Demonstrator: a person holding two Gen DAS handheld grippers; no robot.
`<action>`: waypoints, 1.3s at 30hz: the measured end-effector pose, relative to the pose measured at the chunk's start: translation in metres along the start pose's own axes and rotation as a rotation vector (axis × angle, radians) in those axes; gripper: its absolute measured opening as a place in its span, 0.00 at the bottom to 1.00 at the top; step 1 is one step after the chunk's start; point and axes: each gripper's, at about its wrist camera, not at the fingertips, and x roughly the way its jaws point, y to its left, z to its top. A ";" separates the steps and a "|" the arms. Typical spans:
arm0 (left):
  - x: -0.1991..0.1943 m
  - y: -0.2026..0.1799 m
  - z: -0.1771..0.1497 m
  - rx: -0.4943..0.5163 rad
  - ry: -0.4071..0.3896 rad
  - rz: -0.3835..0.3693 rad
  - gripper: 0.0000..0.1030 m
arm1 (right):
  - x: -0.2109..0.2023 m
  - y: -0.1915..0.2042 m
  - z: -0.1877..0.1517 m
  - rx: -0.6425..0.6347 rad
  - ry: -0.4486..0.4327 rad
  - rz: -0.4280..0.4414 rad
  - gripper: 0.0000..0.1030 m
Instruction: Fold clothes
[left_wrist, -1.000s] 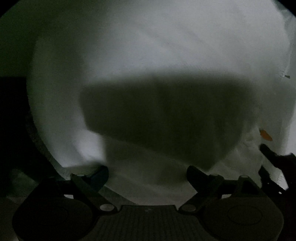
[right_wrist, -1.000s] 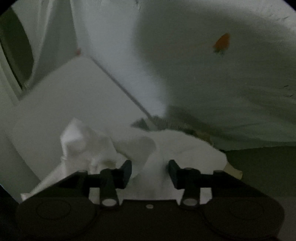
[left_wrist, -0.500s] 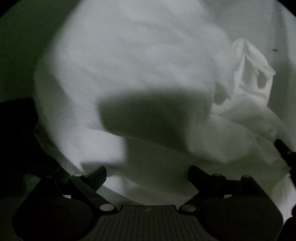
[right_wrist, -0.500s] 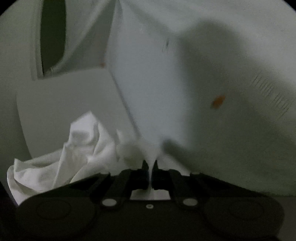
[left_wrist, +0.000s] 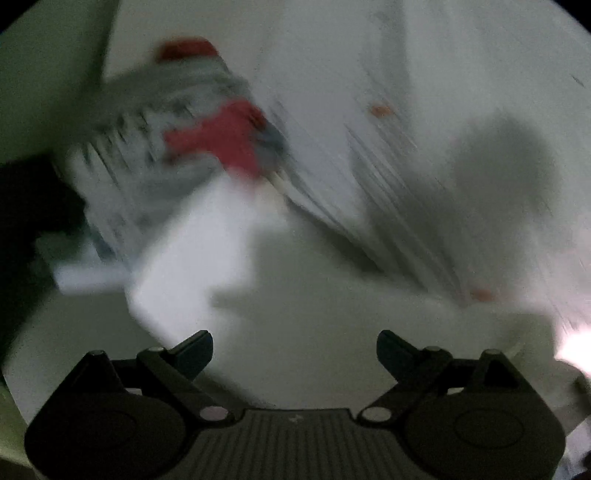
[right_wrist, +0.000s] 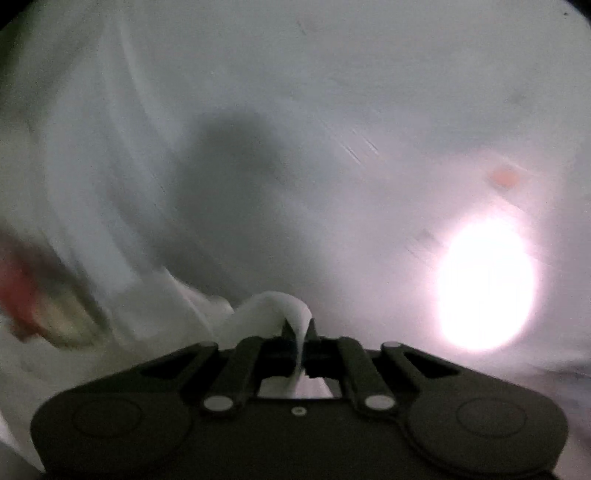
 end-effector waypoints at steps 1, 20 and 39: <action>-0.001 -0.004 -0.018 0.009 0.022 0.000 0.93 | 0.003 -0.020 -0.021 -0.036 0.101 -0.060 0.24; 0.049 0.003 -0.096 -0.085 0.210 -0.002 0.93 | -0.040 -0.070 -0.071 0.160 0.186 0.007 0.62; 0.192 0.062 -0.001 -0.240 0.306 0.086 0.86 | 0.155 0.081 0.010 0.327 0.341 0.456 0.50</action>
